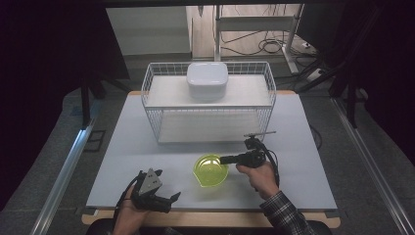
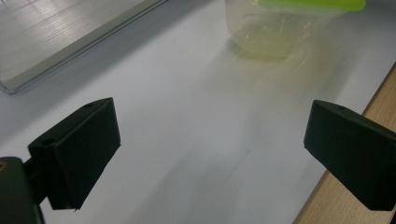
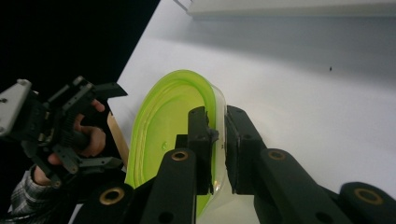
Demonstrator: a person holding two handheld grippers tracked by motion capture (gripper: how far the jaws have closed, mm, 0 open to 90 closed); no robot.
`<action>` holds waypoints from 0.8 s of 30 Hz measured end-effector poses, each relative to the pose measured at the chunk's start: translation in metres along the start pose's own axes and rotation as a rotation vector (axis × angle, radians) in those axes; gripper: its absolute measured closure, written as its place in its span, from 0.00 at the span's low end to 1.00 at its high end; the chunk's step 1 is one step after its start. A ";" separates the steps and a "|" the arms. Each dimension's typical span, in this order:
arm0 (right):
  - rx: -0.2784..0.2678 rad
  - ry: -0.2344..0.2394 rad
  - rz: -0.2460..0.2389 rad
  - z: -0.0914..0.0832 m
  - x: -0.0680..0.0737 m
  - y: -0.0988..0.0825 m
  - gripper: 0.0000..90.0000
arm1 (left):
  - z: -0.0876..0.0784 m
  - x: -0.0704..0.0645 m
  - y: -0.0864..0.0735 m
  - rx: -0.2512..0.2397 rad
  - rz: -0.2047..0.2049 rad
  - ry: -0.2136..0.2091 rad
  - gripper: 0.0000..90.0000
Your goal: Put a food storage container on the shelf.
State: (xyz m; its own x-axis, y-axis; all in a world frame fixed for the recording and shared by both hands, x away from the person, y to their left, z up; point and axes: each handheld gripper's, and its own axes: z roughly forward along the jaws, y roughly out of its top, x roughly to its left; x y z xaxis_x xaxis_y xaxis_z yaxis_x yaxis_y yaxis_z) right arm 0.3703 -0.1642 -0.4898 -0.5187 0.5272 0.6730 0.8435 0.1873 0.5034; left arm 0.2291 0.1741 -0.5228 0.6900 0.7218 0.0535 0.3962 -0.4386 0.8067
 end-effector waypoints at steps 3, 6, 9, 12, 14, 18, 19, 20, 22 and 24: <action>-0.017 0.003 -0.010 -0.005 0.004 0.002 0.91 | 0.000 0.000 0.000 -0.001 0.001 0.001 0.03; -0.036 0.008 -0.025 -0.011 0.009 0.006 0.91 | -0.001 0.000 0.000 -0.004 0.000 0.001 0.03; -0.050 0.012 -0.037 -0.017 0.016 0.010 0.91 | -0.001 0.000 0.000 -0.009 -0.002 0.005 0.03; -0.064 0.017 -0.045 -0.023 0.022 0.015 0.91 | -0.001 0.001 0.000 -0.011 -0.007 0.005 0.03; -0.074 0.023 -0.046 -0.026 0.025 0.018 0.91 | -0.002 0.001 0.000 -0.012 -0.011 0.004 0.03; -0.091 0.031 -0.042 -0.032 0.030 0.023 0.91 | -0.002 0.001 0.000 -0.011 -0.011 0.004 0.03; -0.096 0.034 -0.045 -0.033 0.031 0.025 0.91 | -0.001 0.001 0.000 -0.011 -0.010 0.003 0.03; -0.100 0.037 -0.046 -0.035 0.033 0.027 0.91 | -0.001 0.001 0.000 -0.010 -0.010 0.003 0.03; -0.108 0.039 -0.052 -0.038 0.036 0.031 0.91 | -0.001 0.001 0.000 -0.010 -0.010 0.004 0.03; -0.114 0.045 -0.057 -0.040 0.039 0.034 0.91 | -0.001 0.001 0.000 -0.010 -0.010 0.004 0.03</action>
State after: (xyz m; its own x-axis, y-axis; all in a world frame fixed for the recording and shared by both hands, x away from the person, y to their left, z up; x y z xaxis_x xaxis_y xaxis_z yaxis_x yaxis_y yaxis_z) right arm 0.3729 -0.1705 -0.4245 -0.5729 0.4805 0.6640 0.7928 0.1192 0.5977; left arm 0.2291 0.1755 -0.5217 0.6840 0.7279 0.0480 0.3967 -0.4263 0.8130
